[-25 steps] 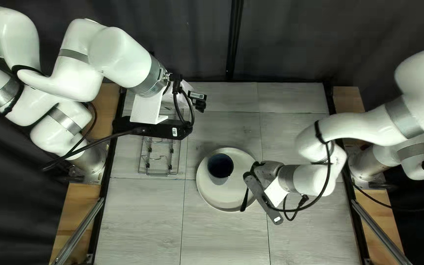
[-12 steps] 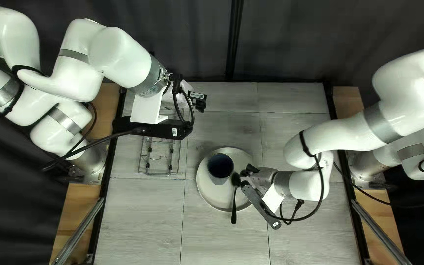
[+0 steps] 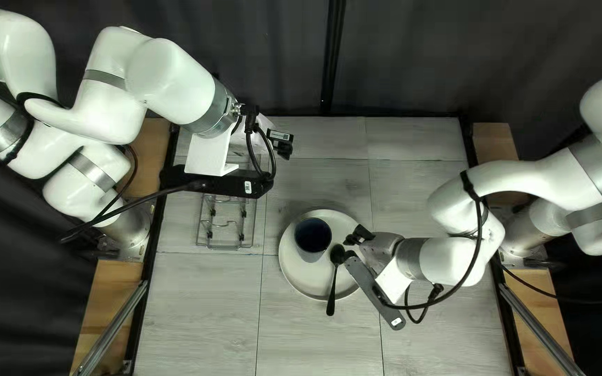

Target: Pick up and place plate onto table. Place down one fork to the left of the plate. Place spoon and knife to the right of the plate. Place cup above the knife and spoon

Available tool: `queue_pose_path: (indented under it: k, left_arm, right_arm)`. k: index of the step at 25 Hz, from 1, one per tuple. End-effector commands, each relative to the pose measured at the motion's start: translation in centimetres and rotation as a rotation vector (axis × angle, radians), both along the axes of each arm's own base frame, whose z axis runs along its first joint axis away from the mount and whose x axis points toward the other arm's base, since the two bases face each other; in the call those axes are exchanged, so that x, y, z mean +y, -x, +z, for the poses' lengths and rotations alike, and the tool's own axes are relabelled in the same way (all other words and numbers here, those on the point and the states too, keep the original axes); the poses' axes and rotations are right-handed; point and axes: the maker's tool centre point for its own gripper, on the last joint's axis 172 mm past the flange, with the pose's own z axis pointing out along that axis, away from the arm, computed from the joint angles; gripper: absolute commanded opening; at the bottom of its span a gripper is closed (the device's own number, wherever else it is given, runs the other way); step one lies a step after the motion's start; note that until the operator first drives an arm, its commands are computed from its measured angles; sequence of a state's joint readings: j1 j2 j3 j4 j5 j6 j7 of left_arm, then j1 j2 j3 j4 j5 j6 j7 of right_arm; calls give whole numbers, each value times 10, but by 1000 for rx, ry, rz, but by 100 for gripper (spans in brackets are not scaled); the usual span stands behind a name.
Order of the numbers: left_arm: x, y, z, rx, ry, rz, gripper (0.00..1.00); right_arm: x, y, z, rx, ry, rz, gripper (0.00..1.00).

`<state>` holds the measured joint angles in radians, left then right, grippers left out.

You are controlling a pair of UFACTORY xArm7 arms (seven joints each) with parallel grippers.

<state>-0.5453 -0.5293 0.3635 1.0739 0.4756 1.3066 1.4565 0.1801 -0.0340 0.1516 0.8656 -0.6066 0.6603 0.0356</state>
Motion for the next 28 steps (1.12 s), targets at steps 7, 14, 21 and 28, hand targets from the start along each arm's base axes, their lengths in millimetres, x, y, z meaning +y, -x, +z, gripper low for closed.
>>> queue_pose_path:
  k: [7, 14, 21, 28]
  left_arm:
    - [0, 0, 0, 0, 0, 0, 100]
    - [0, 0, 0, 0, 0, 0, 100]
    - [-1, 32, 7, 170, 114, 397, 100]
    - [-12, 41, 25, 195, 103, 474, 100]
  right_arm:
    - [5, -3, 18, 69, -99, -61, 100]
    - [-2, 2, 37, 38, -113, -25, 100]
    - [-11, 11, 41, 41, -116, -54, 100]
    - [-13, 22, 44, 46, -123, -74, 100]
